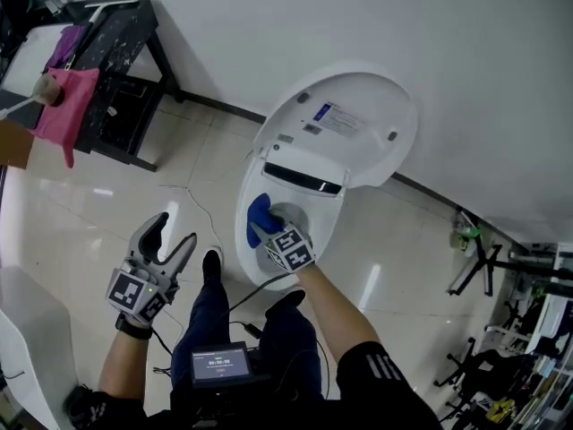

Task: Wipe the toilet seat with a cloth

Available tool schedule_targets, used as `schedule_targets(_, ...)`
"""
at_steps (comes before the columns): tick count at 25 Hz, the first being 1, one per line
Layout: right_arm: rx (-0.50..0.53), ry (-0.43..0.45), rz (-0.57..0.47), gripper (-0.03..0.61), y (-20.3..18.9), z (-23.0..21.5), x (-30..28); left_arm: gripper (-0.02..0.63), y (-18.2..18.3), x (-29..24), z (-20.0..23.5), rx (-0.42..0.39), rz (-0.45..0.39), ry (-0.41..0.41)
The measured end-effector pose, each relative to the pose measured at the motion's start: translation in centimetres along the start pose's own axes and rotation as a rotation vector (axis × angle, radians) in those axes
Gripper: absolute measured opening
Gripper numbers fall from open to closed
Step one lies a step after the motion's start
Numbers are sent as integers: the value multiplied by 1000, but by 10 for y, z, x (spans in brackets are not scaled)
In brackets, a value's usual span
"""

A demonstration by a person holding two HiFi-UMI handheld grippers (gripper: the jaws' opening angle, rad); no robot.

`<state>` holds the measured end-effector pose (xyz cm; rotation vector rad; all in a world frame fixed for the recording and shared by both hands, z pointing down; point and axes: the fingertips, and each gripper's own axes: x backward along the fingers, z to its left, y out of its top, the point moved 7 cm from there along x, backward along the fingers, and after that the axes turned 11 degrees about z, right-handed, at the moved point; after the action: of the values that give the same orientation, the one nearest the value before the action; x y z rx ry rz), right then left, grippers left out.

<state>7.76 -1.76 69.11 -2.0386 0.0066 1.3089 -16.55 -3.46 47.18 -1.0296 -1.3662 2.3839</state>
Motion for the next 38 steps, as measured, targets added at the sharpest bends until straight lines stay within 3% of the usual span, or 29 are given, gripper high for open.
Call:
schedule_targets(5,-71,-143,-252,163,61,-21,141,285,65,-8,-35,-138,-68,-80)
schedule_targets(8,-87,-220,-371,164,79,-14,226,285,100,-1,-69,-180,-89,-126)
schedule_targets(12,-99,-305,-484,164,89,0,325,285,131,1,-104,-247,-104,-168)
schedule_targets(17,-124,-387,-581,163,77,22,417,287,143,-2,-133,-315,-92,-216)
schedule_targets(26,-124,-468,-674,160,55,50,499,287,156,4,-169,-317,-109,-249)
schedule_targets(38,-82,-518,-696,146,36,75,536,287,169,13,-217,-373,-128,-308)
